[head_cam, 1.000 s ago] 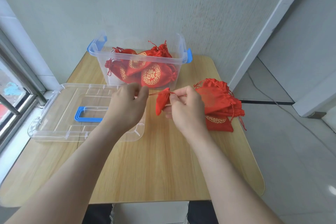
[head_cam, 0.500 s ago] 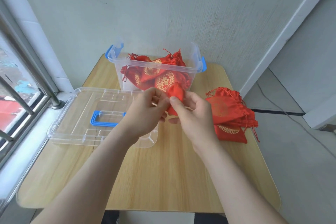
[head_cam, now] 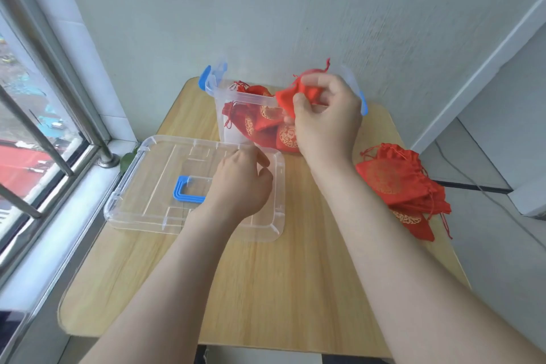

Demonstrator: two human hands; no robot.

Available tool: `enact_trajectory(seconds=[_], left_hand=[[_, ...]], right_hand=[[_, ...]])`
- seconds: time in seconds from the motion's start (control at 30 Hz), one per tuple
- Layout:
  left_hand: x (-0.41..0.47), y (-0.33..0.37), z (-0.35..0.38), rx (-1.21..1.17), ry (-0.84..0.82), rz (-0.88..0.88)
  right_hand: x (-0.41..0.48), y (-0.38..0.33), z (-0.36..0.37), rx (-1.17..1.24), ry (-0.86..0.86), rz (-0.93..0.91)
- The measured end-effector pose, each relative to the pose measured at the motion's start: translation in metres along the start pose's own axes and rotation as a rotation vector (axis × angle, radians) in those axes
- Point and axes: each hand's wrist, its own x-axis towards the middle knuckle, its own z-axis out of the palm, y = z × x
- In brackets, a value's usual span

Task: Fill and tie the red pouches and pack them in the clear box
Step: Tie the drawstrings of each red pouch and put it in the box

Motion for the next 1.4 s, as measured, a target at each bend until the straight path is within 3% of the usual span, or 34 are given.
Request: enact_trajectory(seconds=[0.17,0.23,0.33,0.4,0.47,0.6,0.7,0.83,1.13,1.23,1.4], left_hand=[[0.000,-0.003,-0.003,0.020,-0.064,-0.009],[0.000,-0.002,-0.004,0.035,-0.082,-0.003],[0.000,-0.003,-0.004,0.061,-0.108,-0.004],[0.000,-0.004,-0.003,0.071,-0.121,-0.002],[0.000,-0.003,-0.002,0.090,-0.129,0.004],[-0.003,-0.003,0.004,0.160,-0.118,0.013],[-0.009,0.004,0.013,0.250,-0.138,0.049],[-0.017,0.020,0.022,0.349,-0.205,0.067],[-0.030,0.051,0.051,0.493,-0.123,0.123],[-0.028,0.056,0.057,0.412,-0.113,0.143],[-0.025,0.061,0.067,0.249,-0.148,0.180]], right_hand=[[0.025,-0.019,0.034,-0.187,-0.047,-0.146],[0.032,-0.021,0.043,-0.307,-0.156,-0.130],[0.037,-0.017,0.044,-0.680,-0.270,-0.023],[0.031,-0.013,0.038,-0.872,-0.229,0.028],[0.019,-0.008,0.032,-0.941,-0.150,-0.033],[-0.015,-0.001,0.014,-0.896,-0.051,-0.169],[-0.044,-0.002,-0.013,-0.801,-0.058,-0.150],[-0.071,0.009,-0.052,-0.755,-0.121,0.029],[-0.066,0.027,-0.094,-0.621,-0.318,0.513],[-0.068,0.035,-0.101,-0.479,-0.241,0.580],[-0.069,0.039,-0.104,-0.246,0.054,0.783]])
